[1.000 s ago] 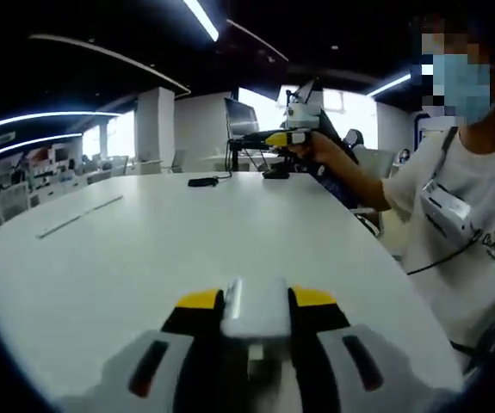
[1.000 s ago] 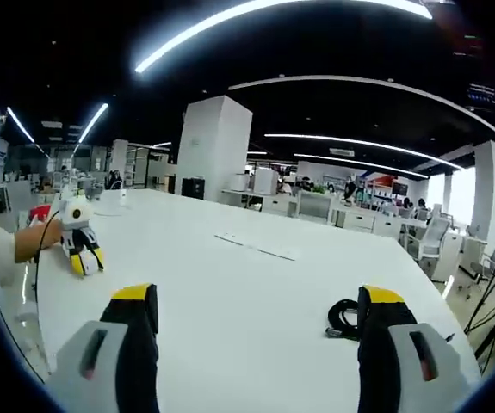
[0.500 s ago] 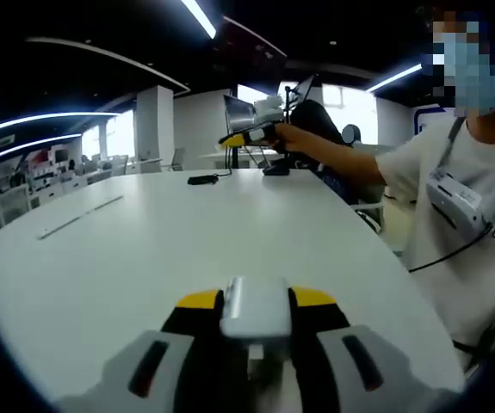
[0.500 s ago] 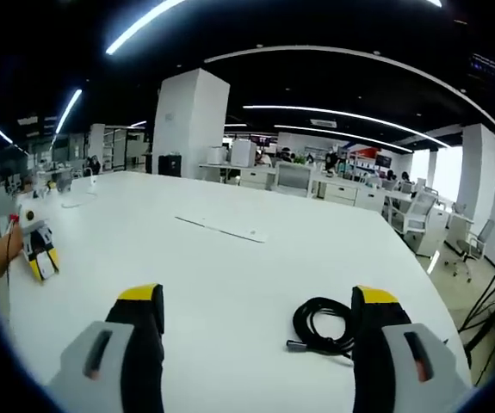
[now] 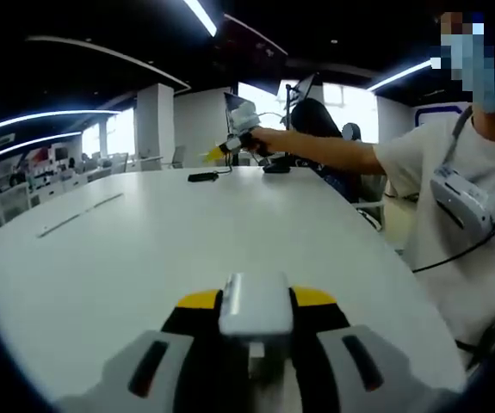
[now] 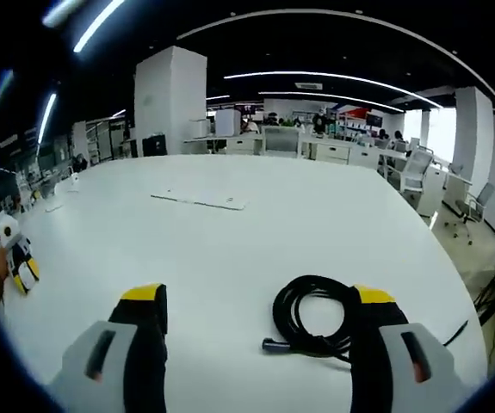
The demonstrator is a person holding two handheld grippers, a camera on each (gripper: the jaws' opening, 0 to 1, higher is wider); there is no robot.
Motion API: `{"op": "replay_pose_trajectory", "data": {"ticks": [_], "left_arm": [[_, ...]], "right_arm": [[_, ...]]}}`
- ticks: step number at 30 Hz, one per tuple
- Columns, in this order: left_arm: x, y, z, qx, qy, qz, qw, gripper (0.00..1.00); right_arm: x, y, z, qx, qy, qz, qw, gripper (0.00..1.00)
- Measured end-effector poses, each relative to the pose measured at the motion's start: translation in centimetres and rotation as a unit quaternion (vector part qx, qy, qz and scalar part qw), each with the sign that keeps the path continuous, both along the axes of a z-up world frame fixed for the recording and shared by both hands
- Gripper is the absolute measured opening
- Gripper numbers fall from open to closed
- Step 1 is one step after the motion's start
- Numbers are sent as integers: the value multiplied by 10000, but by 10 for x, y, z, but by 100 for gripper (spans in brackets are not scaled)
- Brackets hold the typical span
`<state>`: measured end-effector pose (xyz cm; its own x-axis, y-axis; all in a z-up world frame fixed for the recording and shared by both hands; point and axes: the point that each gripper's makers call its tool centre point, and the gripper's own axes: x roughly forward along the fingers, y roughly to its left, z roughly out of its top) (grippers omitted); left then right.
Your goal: Plug the desk Type‑C cable into the charger adapter.
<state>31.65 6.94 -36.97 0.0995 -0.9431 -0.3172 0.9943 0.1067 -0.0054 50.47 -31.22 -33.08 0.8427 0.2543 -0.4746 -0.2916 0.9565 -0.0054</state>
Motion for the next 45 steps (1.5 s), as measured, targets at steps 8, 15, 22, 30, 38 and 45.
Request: {"op": "replay_pose_trajectory", "data": {"ticks": [8, 15, 22, 30, 38, 45], "left_arm": [[1, 2, -1, -18, 4, -3, 10000, 29], [-2, 2, -2, -23, -2, 0, 10000, 29], [-1, 2, -2, -29, 0, 2, 10000, 29], [3, 3, -2, -48, 10, 1, 10000, 29], [4, 3, -2, -56, 9, 2, 10000, 29], [2, 2, -2, -64, 4, -1, 10000, 29]], "right_arm": [[8, -9, -24, -158, 330, -69, 9993, 85], [11, -7, -32, -81, 443, -4, 9990, 78], [18, -4, -46, -117, 590, 18, 9982, 68], [26, -13, -48, -114, 530, -128, 9984, 38], [29, -19, -49, -86, 490, -132, 9987, 29], [25, -9, -49, -164, 475, 82, 9987, 16]]}}
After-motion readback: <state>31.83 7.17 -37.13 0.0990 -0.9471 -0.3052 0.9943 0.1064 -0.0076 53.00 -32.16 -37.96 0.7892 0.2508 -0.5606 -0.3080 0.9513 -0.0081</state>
